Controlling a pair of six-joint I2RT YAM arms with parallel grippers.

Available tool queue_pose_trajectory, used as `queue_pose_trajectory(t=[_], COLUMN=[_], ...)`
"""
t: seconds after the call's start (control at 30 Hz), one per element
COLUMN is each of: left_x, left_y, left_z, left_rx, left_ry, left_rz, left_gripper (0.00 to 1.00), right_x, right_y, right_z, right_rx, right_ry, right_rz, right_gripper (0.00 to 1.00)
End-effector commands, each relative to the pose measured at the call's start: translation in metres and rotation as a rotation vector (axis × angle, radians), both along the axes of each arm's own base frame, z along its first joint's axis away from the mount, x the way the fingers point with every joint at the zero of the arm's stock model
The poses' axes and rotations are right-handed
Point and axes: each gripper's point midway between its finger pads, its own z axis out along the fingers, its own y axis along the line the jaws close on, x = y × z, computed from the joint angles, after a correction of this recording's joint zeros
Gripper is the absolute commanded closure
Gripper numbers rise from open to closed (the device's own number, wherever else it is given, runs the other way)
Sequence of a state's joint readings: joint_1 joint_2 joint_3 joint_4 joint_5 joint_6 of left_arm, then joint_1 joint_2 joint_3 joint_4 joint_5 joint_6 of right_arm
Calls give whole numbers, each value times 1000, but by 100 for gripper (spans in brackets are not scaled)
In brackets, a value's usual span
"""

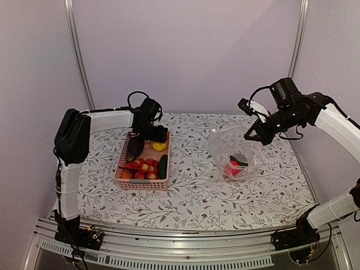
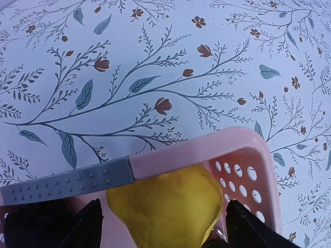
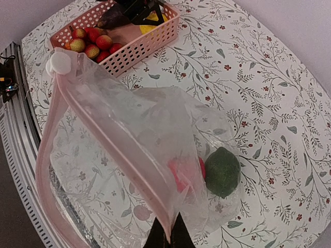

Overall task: Place the food in the zip-top bag and seal the zipper
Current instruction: Pick up the fake fruit from the bin.

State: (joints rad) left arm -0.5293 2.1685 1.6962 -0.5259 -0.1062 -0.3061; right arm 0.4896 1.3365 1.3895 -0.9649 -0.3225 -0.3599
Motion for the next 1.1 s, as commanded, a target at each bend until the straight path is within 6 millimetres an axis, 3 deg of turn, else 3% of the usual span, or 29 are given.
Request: queue_pose_trajectory(t=[0.0,0.27,0.5,0.73,1.07], left_x=[12,-6,-21,-41,-69], left_y=[-20,-8,3,13,2], left_z=[-3,-20,-24,13,83], left_rx=[-79,-26,-6,-31,-130], left_ry=[-10,61,75,10,-133], left_rz=[-41,1,-9,-3,-49], left_gripper=[18,21,38,53,58], right_x=[0,0,0,1,0], right_y=[-5,-5,-4,-4,-6], right_z=[0,3,3,0,-4], right_rx=[-18,-20,-18,-22,-30], right_ry=[-12,-13,-6,-4,-9], right_rz=[-11,-8,-3,-6,-10], right_gripper=[100,100,100,100,100])
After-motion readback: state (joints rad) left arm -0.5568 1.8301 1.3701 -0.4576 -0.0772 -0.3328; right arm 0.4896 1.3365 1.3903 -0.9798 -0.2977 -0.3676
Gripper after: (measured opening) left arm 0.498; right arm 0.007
